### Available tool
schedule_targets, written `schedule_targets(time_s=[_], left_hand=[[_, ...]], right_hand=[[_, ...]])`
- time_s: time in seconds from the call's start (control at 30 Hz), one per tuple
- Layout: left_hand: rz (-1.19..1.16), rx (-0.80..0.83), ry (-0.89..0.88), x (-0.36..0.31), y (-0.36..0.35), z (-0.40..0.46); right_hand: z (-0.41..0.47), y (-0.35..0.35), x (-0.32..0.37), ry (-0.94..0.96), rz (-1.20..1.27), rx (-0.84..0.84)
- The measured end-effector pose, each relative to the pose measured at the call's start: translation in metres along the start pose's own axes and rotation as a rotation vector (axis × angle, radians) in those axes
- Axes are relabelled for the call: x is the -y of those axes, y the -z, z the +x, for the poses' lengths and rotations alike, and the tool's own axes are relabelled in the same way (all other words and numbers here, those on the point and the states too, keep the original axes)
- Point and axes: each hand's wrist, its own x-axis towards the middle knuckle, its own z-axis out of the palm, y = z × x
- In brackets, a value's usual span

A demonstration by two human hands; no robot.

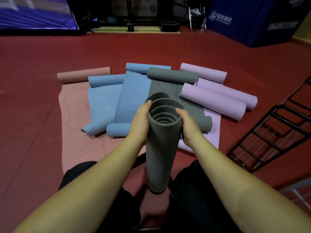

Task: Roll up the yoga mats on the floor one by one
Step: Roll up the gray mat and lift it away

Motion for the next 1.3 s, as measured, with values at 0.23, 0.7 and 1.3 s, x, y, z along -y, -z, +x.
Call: schedule_targets(time_s=[0.23,0.7,1.3], left_hand=[[-0.043,0.037,-0.120,-0.018,-0.002,0.008],[0.087,0.062,-0.062,0.018,0.009,0.014],[0.407,0.035,0.127,0.051,-0.006,0.044]], right_hand=[[-0.003,0.004,0.026,0.084,0.109,0.072],[0.012,0.015,-0.010,0.009,0.108,0.040],[0.045,0.048,-0.053,-0.203,0.080,0.062]])
